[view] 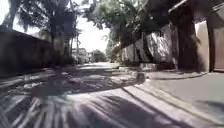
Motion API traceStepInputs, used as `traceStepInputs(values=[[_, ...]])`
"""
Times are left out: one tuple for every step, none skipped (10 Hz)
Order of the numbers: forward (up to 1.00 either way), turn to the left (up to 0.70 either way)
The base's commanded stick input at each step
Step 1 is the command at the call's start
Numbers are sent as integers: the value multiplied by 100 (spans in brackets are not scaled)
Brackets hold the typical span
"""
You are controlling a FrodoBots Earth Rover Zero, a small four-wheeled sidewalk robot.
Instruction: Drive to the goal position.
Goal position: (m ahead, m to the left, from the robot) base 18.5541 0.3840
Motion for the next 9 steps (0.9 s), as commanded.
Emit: traceStepInputs(values=[[100, 9], [100, 9], [100, 9], [100, 9], [100, 9], [100, 9], [100, 9], [100, -27], [100, -31]])
